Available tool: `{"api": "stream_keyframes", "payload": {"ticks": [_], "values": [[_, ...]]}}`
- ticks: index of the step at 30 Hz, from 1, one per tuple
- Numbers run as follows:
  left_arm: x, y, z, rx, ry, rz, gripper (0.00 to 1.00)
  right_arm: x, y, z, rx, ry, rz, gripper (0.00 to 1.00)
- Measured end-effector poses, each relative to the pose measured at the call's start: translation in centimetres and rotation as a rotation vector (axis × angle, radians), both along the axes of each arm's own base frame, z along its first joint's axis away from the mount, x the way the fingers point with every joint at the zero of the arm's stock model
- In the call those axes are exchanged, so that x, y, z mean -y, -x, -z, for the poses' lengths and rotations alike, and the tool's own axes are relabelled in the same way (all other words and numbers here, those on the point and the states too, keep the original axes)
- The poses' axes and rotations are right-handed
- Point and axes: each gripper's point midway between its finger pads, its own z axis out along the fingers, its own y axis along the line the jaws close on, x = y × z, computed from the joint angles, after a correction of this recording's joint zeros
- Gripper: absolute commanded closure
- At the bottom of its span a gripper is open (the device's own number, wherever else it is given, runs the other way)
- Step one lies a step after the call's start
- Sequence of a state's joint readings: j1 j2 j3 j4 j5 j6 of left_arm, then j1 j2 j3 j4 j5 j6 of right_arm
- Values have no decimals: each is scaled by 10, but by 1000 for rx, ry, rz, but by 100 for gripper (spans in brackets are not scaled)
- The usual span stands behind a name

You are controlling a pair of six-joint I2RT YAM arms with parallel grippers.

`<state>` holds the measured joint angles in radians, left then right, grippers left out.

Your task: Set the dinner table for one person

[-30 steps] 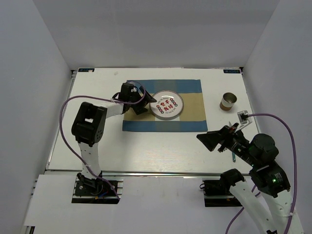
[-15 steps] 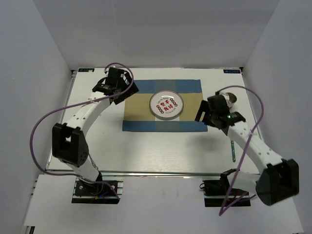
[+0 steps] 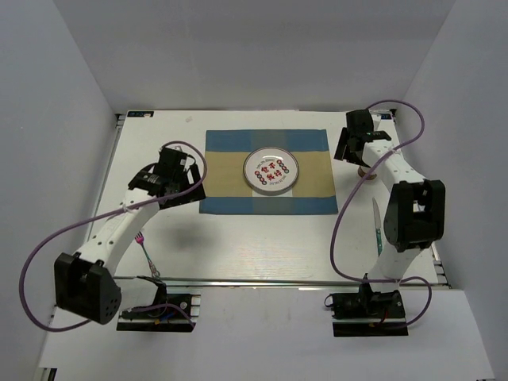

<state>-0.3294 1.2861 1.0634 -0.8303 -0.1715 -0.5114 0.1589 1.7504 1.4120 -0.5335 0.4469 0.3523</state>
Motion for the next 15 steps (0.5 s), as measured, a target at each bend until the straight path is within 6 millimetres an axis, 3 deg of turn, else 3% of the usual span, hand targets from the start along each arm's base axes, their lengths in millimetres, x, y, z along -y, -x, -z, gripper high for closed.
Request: {"api": "stream_keyframes", "payload": {"ticks": [5,10,15], "values": [[-7,14,-14,89,-2,42,2,22,-6,25,-73,15,2,16],[-6,24,0,77,6,72,2,33,-34,14,-44,13,-14,18],[-2,21,9,48,3,100,2,37,-46,16,-43,8,-34,21]]}}
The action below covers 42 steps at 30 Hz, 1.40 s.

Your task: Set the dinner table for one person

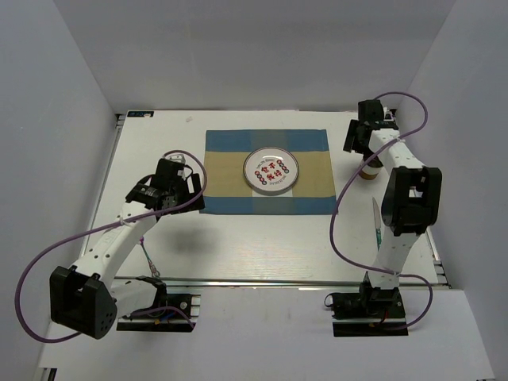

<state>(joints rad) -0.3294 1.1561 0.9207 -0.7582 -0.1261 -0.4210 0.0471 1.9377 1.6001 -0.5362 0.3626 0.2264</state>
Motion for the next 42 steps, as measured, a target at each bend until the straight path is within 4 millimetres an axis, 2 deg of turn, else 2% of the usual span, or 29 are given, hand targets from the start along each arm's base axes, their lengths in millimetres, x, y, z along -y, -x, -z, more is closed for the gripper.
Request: {"api": "stream_keyframes", "payload": {"ticks": [3,5,6,9,10,12,16,18,21,23,27,30,34,36,38,42], "values": [[1,-1,-1,5,3,10,2,2,-1,15,-31,1,-3,26],[2,-2,-1,8,4,17,2,3,-1,28,-60,3,-5,37],[2,-2,-1,9,4,19,2,3,0,34,-74,4,-5,45],[3,-2,-1,9,4,25,2,4,0,43,-94,4,-7,58],[3,-1,-1,9,5,28,2,5,0,43,-95,7,-5,75],[4,-2,-1,9,8,34,2,7,1,42,-93,16,8,92],[6,-3,1,3,13,47,2,8,2,39,-97,37,24,92],[7,-3,3,-6,10,49,2,6,1,35,-91,53,26,97],[7,-3,5,-13,8,53,2,-6,-8,19,-65,59,-6,100],[7,-3,5,-14,8,53,2,-21,-18,0,-30,56,-40,100],[7,-3,5,-12,8,54,2,-57,-55,-52,106,30,-116,100],[7,-3,6,-15,7,54,2,-89,-74,-70,166,1,-193,100],[6,-4,7,-17,3,50,2,-128,-101,-64,187,-21,-282,100],[6,-4,7,-16,2,48,2,-146,-112,-48,184,-29,-328,100],[6,-4,7,-15,1,48,2,-157,-111,-25,142,-33,-364,100],[6,-4,7,-15,1,48,2,-169,-108,12,76,-33,-397,100]]}}
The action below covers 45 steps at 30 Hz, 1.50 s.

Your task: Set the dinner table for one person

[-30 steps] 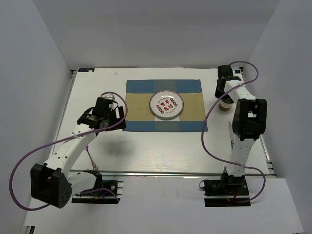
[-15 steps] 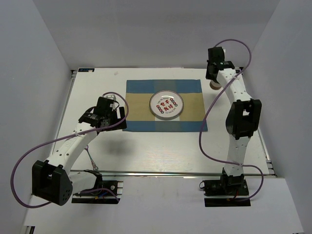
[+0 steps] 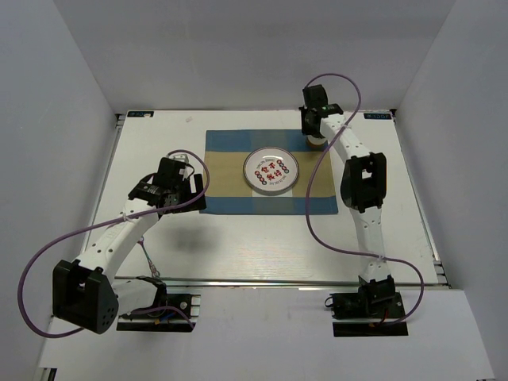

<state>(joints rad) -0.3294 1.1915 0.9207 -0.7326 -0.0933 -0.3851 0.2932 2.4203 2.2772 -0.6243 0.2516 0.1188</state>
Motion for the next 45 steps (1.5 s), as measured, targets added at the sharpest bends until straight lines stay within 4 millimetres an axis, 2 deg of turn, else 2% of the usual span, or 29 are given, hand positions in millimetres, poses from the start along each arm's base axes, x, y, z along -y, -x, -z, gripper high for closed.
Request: {"api": "stream_keyframes", "payload": {"ticks": [4,6,7,8,11,15,17,18,21,23,25,27,28,30,33,35,37,38,41,45], "values": [[0,0,1,-3,-1,0,2,-2,-2,19,-21,8,-11,98],[0,0,1,-5,-2,1,2,-3,-3,18,-14,11,-16,73],[0,0,2,-6,-2,1,2,-3,-4,18,-9,10,-16,54],[0,0,2,-6,-2,1,2,-3,-5,17,-6,9,-16,46],[0,0,2,-6,-2,1,2,-5,-6,16,1,4,-15,11],[-2,0,2,-5,-9,-12,2,-10,-6,7,12,-33,-20,11],[-9,-1,2,-2,-33,-53,2,-12,3,-11,31,-66,-16,11],[-12,0,3,-4,-42,-69,2,-10,13,-26,37,-76,-14,11],[-29,1,1,7,-100,-171,2,0,50,-93,126,-117,3,11],[-41,3,-2,21,-129,-243,2,15,89,-150,227,-155,30,11],[-52,6,-9,43,-151,-315,2,34,133,-194,327,-193,63,11],[-63,10,-18,73,-165,-388,2,52,175,-211,402,-236,95,11],[-68,11,-22,90,-170,-422,2,62,198,-206,411,-251,116,11],[-77,15,-32,127,-175,-484,2,80,233,-185,398,-274,188,11],[-85,19,-45,180,-165,-538,2,104,269,-133,326,-266,321,11],[-87,21,-51,206,-155,-553,2,119,291,-87,239,-241,420,11],[-88,21,-53,215,-152,-557,2,132,312,-50,156,-225,509,11],[-89,22,-53,214,-154,-557,2,138,320,-38,128,-220,547,11],[-90,23,-51,203,-166,-555,2,155,336,-18,95,-234,677,11],[-92,24,-48,190,-190,-551,2,174,341,-13,99,-240,792,11]]}}
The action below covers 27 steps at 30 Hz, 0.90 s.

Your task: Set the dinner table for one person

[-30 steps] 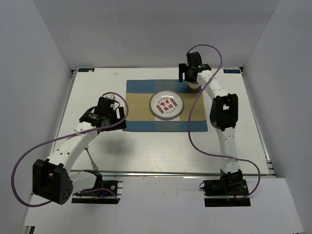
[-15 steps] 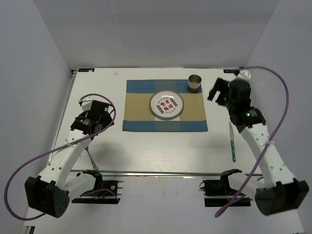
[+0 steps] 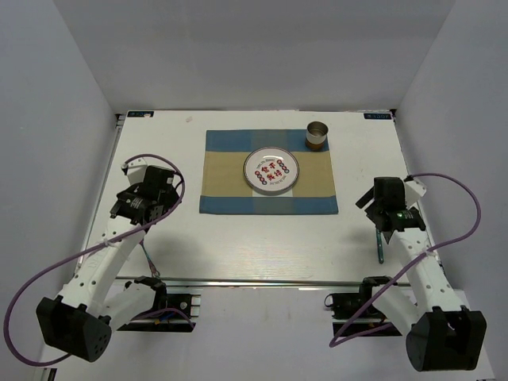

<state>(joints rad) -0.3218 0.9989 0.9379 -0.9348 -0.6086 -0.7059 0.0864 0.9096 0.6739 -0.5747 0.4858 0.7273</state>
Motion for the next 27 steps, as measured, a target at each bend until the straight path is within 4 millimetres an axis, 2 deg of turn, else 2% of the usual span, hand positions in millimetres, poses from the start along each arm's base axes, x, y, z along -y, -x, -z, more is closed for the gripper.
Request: {"api": "stream_keyframes", "payload": {"ticks": [6,9,12,16,20,24,27], "values": [[2,-3,9,-51,-25,32,2,22,6,30,-115,21,69,11],[6,-6,12,-62,-15,56,2,30,22,47,-121,25,90,11],[11,-8,14,-69,0,87,2,38,31,56,-134,33,115,11],[16,-11,15,-70,19,115,2,46,29,63,-161,41,127,11],[18,-12,19,-88,29,129,2,44,26,78,-217,18,76,11],[20,-12,20,-92,36,142,2,33,22,96,-316,-43,-14,11],[22,-12,20,-95,39,148,2,25,18,101,-354,-76,-82,12]]}}
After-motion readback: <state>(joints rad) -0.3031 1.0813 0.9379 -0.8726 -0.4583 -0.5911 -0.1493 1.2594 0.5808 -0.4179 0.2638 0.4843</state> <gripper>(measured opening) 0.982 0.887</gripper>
